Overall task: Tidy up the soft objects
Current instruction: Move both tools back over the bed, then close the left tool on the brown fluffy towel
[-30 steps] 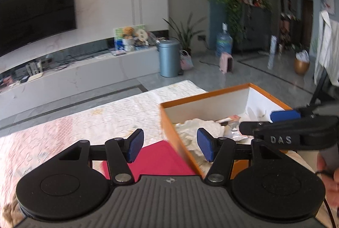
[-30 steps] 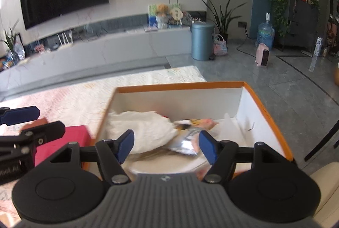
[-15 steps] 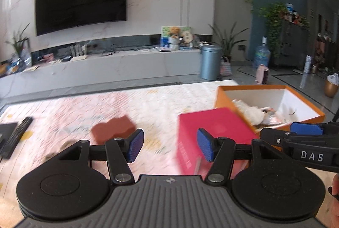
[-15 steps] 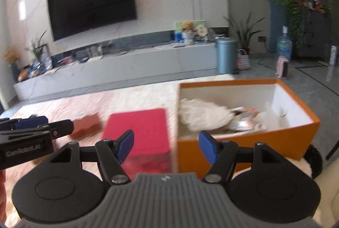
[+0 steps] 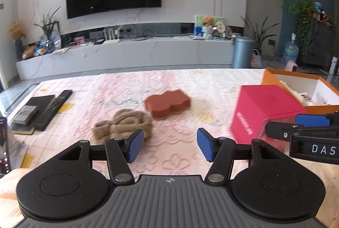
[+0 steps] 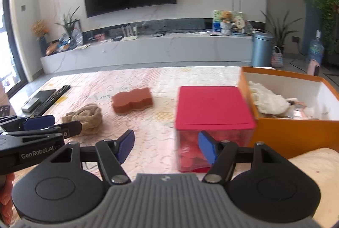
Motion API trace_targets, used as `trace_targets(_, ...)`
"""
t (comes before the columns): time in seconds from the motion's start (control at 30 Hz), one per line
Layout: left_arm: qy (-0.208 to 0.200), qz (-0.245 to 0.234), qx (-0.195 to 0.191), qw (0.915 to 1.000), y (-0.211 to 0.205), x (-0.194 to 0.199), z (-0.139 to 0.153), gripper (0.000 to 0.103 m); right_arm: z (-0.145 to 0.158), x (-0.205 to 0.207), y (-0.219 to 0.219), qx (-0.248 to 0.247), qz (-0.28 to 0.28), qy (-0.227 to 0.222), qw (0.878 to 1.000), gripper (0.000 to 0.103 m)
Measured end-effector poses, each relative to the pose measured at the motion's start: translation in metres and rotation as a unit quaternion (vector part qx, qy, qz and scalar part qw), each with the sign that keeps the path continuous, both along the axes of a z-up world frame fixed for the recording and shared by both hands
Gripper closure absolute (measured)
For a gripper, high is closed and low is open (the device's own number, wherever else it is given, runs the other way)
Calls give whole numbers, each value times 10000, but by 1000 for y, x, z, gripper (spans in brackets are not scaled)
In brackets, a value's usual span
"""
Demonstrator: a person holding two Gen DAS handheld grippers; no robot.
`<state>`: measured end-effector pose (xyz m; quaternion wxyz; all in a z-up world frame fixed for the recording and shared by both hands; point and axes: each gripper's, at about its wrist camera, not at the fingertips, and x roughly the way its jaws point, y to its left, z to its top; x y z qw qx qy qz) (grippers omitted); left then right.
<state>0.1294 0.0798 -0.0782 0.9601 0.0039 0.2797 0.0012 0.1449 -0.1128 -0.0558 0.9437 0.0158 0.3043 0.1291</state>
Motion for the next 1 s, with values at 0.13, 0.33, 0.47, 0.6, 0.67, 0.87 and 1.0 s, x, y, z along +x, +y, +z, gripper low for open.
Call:
trace_targets(0.13,112,161,-32,9998,22,0,-7,35,-4,10,19,-69,207,31,9998,36)
trace_targets(0.33,319,276,-81,9991,48,15,-15,23,-13,28,45,-113,410,170,9990,36)
trace_targets(0.47,489,272,16,9984,57,35,-21,21,-16,42,60,-140,560,225,9981,36)
trace_targets(0.6,533,138,248,9982,54,55,-26,21,-20,66,74,-208,604,276,9976,36)
trace_targets(0.67,503,-14,430,9978,49,63,-29,21,-22,78,77,-214,556,333,9977,36)
trace_targets(0.87,694,-445,980,9918,33,92,-45,21,-24,111,80,-269,495,389,9977,36)
trace_targets(1.0,941,-637,1353,9843,25,106,-62,21,-28,128,84,-370,513,412,9971,36)
